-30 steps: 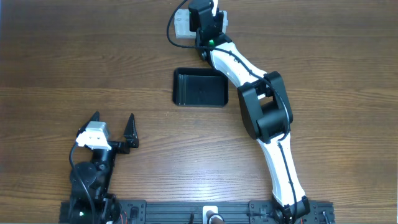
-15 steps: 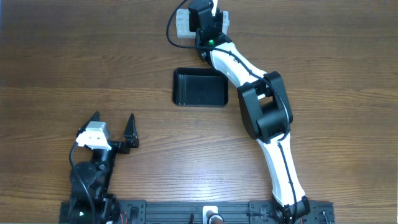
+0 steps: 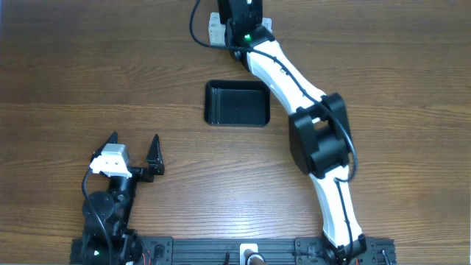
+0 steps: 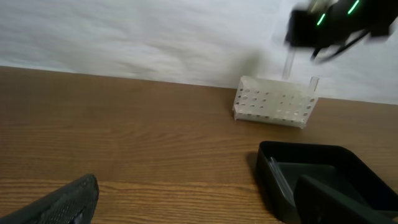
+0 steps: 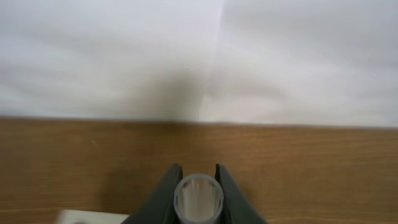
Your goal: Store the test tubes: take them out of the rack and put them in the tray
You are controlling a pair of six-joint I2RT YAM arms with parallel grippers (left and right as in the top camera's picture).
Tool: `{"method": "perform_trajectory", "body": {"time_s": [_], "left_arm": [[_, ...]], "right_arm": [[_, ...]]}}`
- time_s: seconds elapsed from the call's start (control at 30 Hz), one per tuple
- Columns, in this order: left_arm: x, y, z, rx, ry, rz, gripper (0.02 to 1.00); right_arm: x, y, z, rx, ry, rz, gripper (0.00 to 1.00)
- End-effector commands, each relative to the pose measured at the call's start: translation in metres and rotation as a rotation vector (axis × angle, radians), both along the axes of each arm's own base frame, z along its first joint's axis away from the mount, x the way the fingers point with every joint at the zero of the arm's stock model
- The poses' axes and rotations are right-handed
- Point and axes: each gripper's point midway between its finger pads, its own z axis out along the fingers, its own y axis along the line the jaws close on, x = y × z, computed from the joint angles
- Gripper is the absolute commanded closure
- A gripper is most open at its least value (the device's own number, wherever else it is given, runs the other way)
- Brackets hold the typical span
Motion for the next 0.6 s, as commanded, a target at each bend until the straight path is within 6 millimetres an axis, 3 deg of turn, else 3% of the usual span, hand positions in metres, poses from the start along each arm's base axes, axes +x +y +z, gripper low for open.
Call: {"method": "perform_trajectory", "body": {"time_s": [0.03,0.13,0.23,0.43,0.6], "left_arm": [[0.000,-0.001,-0.001,0.010,-0.004,-0.008,0.018],[0.000,-0.001,-0.001,0.010,-0.004,-0.008,0.020],[0.000,-0.001,-0.001,0.010,-0.004,-0.008,0.018],[0.000,-0.001,-0.001,0.010,-0.004,-0.008,0.018],[0.000,-0.001,-0.001,0.010,-0.004,-0.008,0.018]], "right_arm": [[-0.038,-0.013,0.123,0.107,-0.130,-0.025,0.871],[-0.060,-0.018,0.129,0.155,-0.067,-0.042,0.877],[-0.082,-0.015,0.113,0.191,0.058,-0.025,0.869],[-0.130,0.009,0.031,0.256,0.441,0.047,0.877],[-0.156,0.028,-0.039,0.272,0.668,0.076,0.886]]}}
